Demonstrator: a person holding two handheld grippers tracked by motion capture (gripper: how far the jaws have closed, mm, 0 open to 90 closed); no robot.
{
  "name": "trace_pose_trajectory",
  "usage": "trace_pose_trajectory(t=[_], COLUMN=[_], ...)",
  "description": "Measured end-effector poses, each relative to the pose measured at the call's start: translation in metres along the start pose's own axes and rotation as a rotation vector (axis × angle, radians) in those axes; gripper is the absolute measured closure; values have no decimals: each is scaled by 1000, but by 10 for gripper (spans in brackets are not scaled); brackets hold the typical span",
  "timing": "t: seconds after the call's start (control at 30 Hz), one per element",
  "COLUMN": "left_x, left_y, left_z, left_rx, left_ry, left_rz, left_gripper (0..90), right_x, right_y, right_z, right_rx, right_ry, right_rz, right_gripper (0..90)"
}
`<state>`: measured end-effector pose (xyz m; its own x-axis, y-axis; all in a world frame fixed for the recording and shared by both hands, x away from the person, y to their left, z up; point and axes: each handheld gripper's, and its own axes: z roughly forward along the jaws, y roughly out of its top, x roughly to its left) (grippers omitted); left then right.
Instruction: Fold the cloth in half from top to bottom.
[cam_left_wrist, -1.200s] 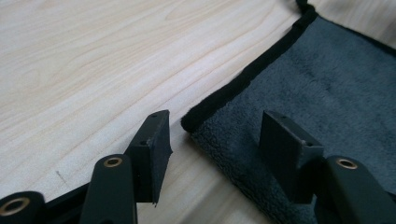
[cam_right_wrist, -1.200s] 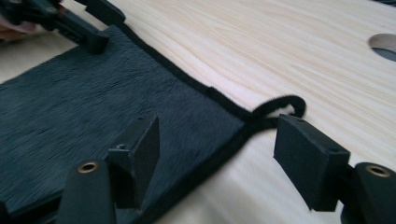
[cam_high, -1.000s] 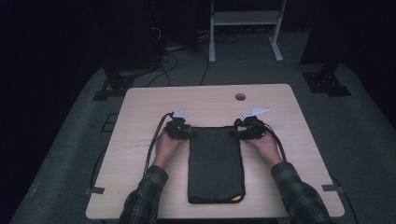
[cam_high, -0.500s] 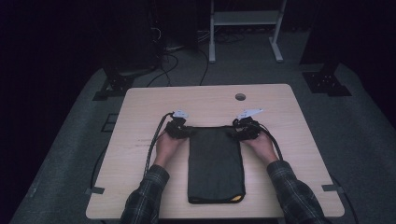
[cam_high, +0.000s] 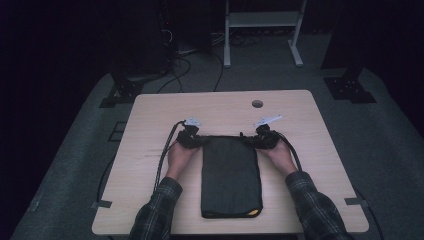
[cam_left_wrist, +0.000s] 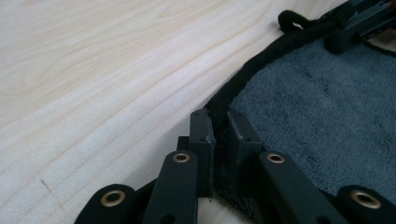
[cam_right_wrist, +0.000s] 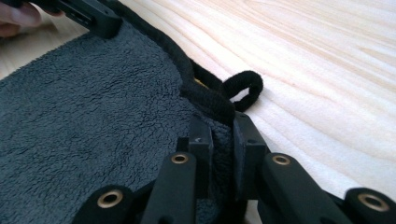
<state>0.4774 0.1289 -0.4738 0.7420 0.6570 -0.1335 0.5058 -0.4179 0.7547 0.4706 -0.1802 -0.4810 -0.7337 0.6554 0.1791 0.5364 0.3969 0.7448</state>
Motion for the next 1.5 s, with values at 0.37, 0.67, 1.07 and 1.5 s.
trace_pose_trajectory(t=[0.37, 0.67, 1.07, 1.5], left_x=[-3, -19, -45, -72], left_y=[49, 45, 4, -37], left_z=[-36, -67, -83, -98], left_rx=[-158, -198, -178, -118], left_ry=[63, -36, -152, -227], left_rz=[53, 144, 136, 126], left_gripper=[822, 818, 807, 807], right_x=[4, 14, 44, 77], right_y=[43, 43, 3, -32], right_z=[-30, -59, -69, -80], right_rx=[-137, -200, -161, -104], right_ry=[-137, -47, 59, 135], right_rz=[-90, -101, -118, -114], right_gripper=[798, 796, 794, 788])
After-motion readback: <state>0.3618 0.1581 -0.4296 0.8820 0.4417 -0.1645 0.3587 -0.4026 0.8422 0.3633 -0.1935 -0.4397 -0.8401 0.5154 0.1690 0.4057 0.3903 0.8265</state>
